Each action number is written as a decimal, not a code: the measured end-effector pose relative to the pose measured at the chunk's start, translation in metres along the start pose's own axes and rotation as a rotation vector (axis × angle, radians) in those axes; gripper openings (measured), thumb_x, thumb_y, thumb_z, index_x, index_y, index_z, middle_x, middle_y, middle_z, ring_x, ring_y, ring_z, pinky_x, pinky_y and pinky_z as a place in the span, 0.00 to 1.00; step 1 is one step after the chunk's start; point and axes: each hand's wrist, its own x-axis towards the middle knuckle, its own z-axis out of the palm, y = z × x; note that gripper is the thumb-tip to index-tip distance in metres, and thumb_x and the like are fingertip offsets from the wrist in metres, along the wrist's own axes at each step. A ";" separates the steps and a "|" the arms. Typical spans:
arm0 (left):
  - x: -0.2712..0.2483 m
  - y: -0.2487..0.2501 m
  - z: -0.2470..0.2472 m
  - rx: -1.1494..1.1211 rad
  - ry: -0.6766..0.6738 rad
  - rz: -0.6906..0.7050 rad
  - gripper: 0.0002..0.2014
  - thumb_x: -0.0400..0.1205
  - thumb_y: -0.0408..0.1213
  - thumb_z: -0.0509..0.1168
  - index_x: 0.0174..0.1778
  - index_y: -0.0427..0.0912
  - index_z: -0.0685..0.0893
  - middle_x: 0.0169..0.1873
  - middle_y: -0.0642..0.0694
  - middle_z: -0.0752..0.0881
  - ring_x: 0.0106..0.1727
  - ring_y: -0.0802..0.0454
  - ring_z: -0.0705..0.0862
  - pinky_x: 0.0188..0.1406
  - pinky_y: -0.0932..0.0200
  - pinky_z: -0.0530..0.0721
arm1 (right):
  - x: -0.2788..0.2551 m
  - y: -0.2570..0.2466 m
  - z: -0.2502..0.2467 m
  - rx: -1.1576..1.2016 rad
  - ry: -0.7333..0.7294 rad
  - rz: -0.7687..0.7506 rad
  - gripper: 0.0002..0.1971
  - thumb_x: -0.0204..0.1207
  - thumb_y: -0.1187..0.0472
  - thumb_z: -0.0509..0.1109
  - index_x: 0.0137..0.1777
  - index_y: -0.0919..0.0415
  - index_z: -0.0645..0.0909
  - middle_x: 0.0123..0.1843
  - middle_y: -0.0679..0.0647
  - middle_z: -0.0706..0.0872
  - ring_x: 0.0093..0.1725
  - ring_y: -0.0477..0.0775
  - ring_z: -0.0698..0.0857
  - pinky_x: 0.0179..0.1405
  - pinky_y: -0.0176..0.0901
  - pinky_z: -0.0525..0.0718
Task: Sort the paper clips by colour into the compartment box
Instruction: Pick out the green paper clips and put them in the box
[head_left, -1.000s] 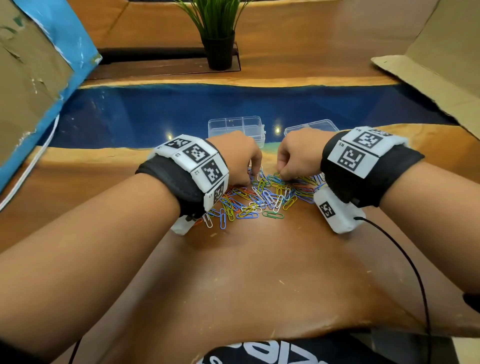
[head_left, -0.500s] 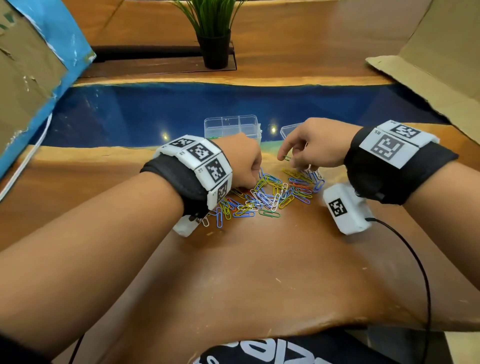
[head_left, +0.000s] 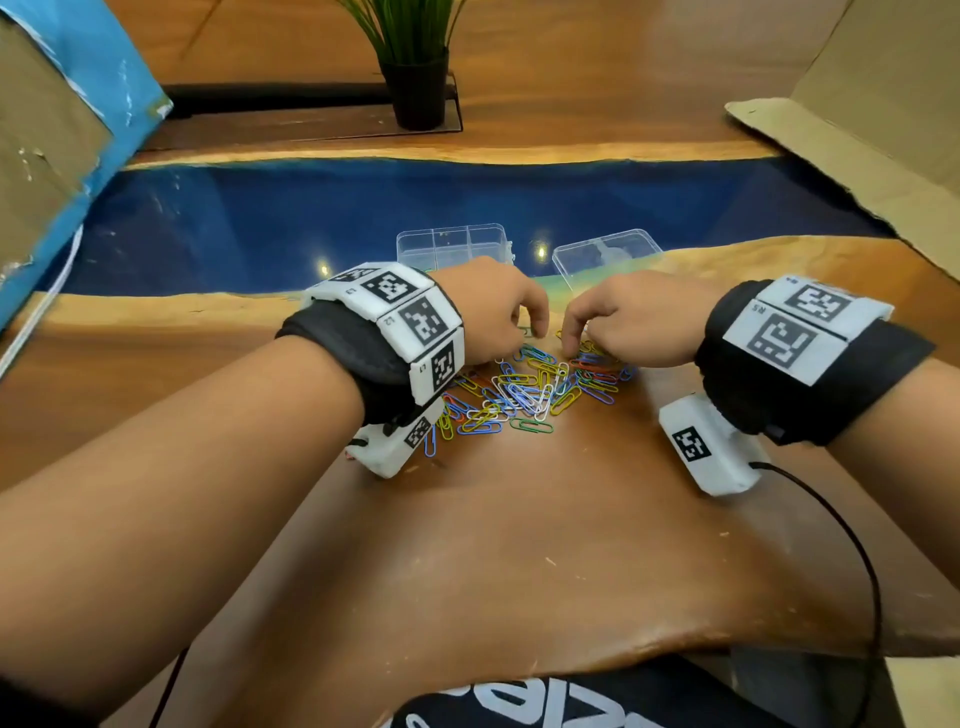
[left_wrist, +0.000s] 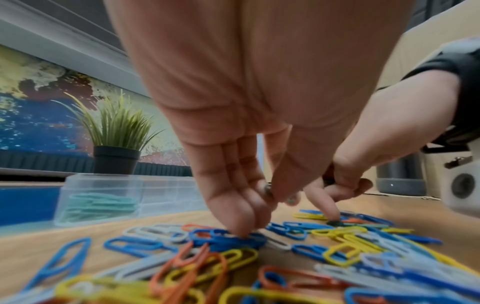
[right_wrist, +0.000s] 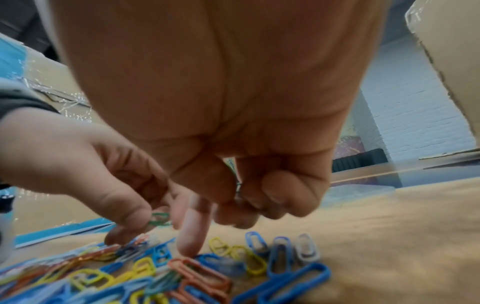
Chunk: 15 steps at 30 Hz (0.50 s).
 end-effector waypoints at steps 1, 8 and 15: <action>0.002 0.001 0.001 0.008 -0.013 -0.002 0.13 0.79 0.33 0.58 0.52 0.49 0.85 0.30 0.55 0.76 0.44 0.50 0.77 0.43 0.60 0.75 | -0.001 0.002 0.000 -0.009 -0.008 0.007 0.18 0.78 0.68 0.55 0.46 0.52 0.85 0.29 0.43 0.75 0.31 0.42 0.73 0.29 0.31 0.68; 0.014 0.005 0.003 0.031 -0.068 -0.064 0.06 0.81 0.36 0.56 0.39 0.44 0.73 0.29 0.52 0.72 0.40 0.48 0.72 0.29 0.61 0.65 | 0.001 0.016 0.003 -0.063 0.017 0.040 0.06 0.76 0.54 0.67 0.39 0.50 0.83 0.30 0.44 0.81 0.41 0.50 0.79 0.36 0.40 0.73; 0.017 0.007 0.004 0.153 -0.053 0.019 0.05 0.76 0.41 0.69 0.44 0.48 0.87 0.24 0.55 0.73 0.27 0.61 0.70 0.24 0.64 0.67 | 0.004 0.017 0.002 -0.086 0.015 -0.049 0.02 0.72 0.55 0.74 0.43 0.49 0.83 0.28 0.45 0.75 0.29 0.42 0.73 0.28 0.34 0.67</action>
